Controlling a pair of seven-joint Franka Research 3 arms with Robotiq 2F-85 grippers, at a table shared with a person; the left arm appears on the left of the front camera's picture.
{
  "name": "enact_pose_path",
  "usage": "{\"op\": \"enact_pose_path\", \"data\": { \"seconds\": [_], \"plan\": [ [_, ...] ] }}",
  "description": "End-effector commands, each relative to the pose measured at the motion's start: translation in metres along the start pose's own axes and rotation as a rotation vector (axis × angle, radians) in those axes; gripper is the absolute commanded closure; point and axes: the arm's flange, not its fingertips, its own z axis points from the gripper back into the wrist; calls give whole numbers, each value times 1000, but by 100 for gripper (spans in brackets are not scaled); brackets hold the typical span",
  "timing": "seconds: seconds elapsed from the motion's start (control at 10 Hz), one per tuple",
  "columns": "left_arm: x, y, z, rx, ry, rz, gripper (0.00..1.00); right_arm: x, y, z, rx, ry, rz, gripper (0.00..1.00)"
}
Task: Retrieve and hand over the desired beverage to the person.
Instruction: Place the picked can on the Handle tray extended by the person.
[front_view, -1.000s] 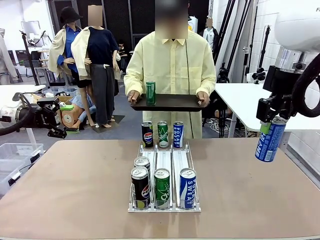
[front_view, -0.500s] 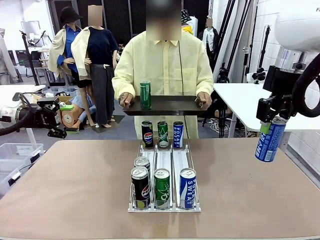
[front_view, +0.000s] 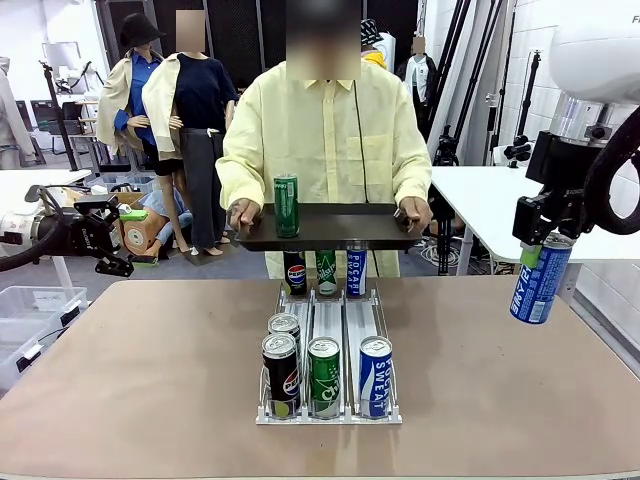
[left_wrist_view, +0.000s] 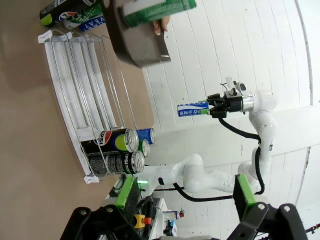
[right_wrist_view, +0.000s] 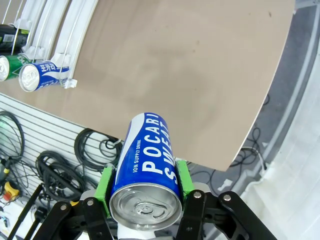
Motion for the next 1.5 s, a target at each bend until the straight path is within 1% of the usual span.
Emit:
{"op": "enact_pose_path", "data": {
  "seconds": [0.0,0.6,0.9,1.2,1.4],
  "plan": [
    [0,-1,1,0,-2,-3,0,1,2,4,-2,-8,-10,100],
    [0,-1,1,0,-2,-3,0,0,0,0,0,0,0,100],
    [0,-1,1,0,-2,-3,0,26,12,16,-6,9,19,100],
    [0,-1,1,0,-2,-3,0,42,24,28,-15,-12,35,100],
    [0,-1,1,0,-2,-3,0,65,37,34,-1,-37,55,100]
  ]
}}
